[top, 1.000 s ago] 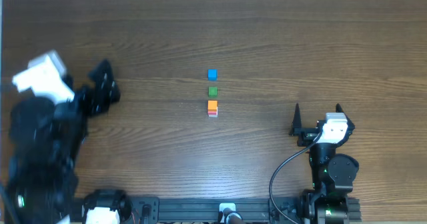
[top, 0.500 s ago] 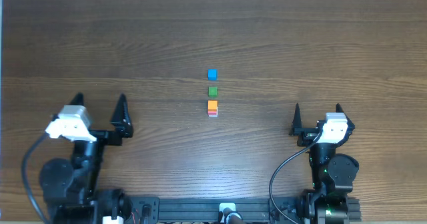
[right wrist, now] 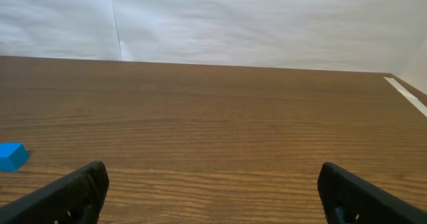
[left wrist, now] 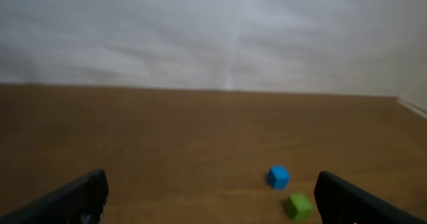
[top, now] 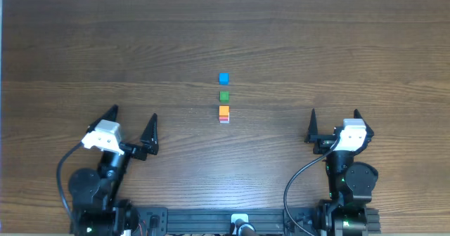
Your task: Stack Cubes
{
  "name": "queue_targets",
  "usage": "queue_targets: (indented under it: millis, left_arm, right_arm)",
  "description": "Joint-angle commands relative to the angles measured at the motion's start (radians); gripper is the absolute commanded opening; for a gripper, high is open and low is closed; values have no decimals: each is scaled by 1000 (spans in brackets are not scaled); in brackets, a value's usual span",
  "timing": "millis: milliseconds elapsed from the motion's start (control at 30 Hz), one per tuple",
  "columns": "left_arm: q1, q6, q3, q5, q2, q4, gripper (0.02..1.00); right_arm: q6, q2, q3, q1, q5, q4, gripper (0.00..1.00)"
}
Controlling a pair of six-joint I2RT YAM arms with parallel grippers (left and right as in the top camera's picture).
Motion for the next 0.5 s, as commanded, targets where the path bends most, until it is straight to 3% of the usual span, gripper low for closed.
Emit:
queue_targets:
  millis: [33, 500]
  left_arm:
    - [-4, 17, -69, 14, -16, 19, 996]
    - [-4, 17, -101, 13, -16, 59, 998]
  right_arm:
    - [-1, -8, -5, 1, -8, -2, 993]
    - [-1, -8, -5, 1, -8, -2, 993]
